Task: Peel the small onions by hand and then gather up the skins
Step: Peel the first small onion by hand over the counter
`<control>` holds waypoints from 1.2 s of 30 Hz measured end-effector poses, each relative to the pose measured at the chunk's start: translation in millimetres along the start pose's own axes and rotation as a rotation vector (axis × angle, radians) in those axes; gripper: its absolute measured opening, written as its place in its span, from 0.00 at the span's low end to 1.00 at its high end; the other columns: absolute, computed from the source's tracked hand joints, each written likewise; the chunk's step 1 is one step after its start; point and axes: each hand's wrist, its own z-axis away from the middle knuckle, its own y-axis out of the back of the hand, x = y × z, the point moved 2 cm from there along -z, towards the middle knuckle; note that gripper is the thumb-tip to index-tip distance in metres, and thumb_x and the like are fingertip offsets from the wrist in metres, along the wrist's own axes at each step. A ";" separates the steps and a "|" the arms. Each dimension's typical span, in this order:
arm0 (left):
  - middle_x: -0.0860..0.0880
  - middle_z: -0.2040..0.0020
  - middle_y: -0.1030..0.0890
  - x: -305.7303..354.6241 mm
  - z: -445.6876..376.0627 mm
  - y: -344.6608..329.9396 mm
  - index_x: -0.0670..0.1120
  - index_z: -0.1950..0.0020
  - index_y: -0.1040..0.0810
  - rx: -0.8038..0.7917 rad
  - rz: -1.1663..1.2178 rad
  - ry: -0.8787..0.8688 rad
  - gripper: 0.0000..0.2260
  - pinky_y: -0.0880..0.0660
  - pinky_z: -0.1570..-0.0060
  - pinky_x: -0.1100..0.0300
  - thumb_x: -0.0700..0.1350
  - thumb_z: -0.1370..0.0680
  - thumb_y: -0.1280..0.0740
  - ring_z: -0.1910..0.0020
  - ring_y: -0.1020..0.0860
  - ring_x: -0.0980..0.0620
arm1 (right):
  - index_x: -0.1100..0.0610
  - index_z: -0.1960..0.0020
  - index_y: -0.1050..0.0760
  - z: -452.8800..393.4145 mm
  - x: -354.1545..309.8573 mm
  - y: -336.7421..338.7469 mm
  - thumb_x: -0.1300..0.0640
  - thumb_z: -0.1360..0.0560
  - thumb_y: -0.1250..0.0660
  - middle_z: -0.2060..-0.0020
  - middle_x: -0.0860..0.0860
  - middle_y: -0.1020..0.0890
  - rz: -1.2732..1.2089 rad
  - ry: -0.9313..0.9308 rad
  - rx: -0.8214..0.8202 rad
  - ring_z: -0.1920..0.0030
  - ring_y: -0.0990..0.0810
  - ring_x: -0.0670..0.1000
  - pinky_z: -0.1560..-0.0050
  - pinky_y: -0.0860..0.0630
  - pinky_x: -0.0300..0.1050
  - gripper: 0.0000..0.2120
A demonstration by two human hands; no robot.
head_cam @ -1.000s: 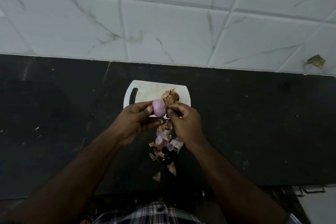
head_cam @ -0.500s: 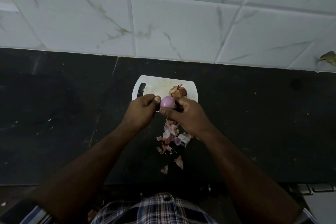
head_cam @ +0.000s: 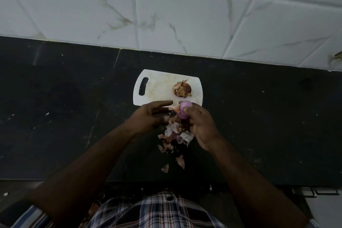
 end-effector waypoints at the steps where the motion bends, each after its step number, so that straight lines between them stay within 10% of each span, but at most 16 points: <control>1: 0.47 0.42 0.16 1.8 -1.1 -2.6 0.49 0.33 0.22 0.015 -0.023 -0.054 0.21 0.22 0.58 0.64 0.32 0.23 0.31 0.51 0.16 0.55 | 0.50 0.50 0.16 -1.1 0.9 0.1 0.52 0.26 0.32 0.52 0.55 0.15 -0.008 -0.009 -0.005 0.49 0.17 0.55 0.45 0.22 0.56 0.08; 5: 0.52 0.60 0.15 11.0 -5.3 -14.1 0.48 0.52 0.16 0.242 -0.272 -0.253 0.03 0.23 0.62 0.61 0.40 0.22 0.29 0.64 0.19 0.60 | 0.48 0.54 0.16 -4.5 2.6 -4.8 0.47 0.28 0.32 0.55 0.53 0.15 0.036 -0.001 -0.006 0.53 0.17 0.53 0.51 0.22 0.50 0.08; 13: 0.48 0.66 0.24 20.9 -21.9 -27.0 0.46 0.63 0.29 0.422 -0.629 -0.136 0.19 0.34 0.66 0.56 0.53 0.15 0.43 0.66 0.26 0.50 | 0.52 0.45 0.23 0.6 6.4 -14.6 0.47 0.29 0.32 0.53 0.48 0.17 0.213 0.255 0.025 0.54 0.18 0.45 0.55 0.22 0.38 0.15; 19: 0.50 0.73 0.31 9.0 -22.0 -18.4 0.45 0.65 0.29 0.209 0.118 0.253 0.22 0.38 0.74 0.64 0.57 0.16 0.40 0.77 0.35 0.54 | 0.50 0.51 0.19 -6.5 11.4 -9.1 0.52 0.27 0.35 0.55 0.51 0.15 0.008 0.168 0.042 0.52 0.17 0.52 0.49 0.19 0.50 0.08; 27: 0.44 0.45 0.15 -7.7 -13.9 -2.6 0.48 0.37 0.20 0.083 0.090 0.007 0.11 0.21 0.47 0.52 0.43 0.16 0.39 0.47 0.17 0.46 | 0.53 0.53 0.18 -14.0 16.6 1.2 0.52 0.28 0.36 0.59 0.52 0.15 -0.063 0.023 0.019 0.55 0.17 0.52 0.51 0.22 0.52 0.10; 36: 0.53 0.61 0.15 1.7 -14.9 -16.2 0.51 0.57 0.17 0.374 -0.276 -0.300 0.09 0.23 0.60 0.65 0.38 0.22 0.29 0.62 0.18 0.59 | 0.51 0.48 0.17 -17.2 18.4 -7.3 0.45 0.31 0.32 0.50 0.58 0.15 -0.012 0.071 0.040 0.45 0.17 0.60 0.40 0.22 0.63 0.16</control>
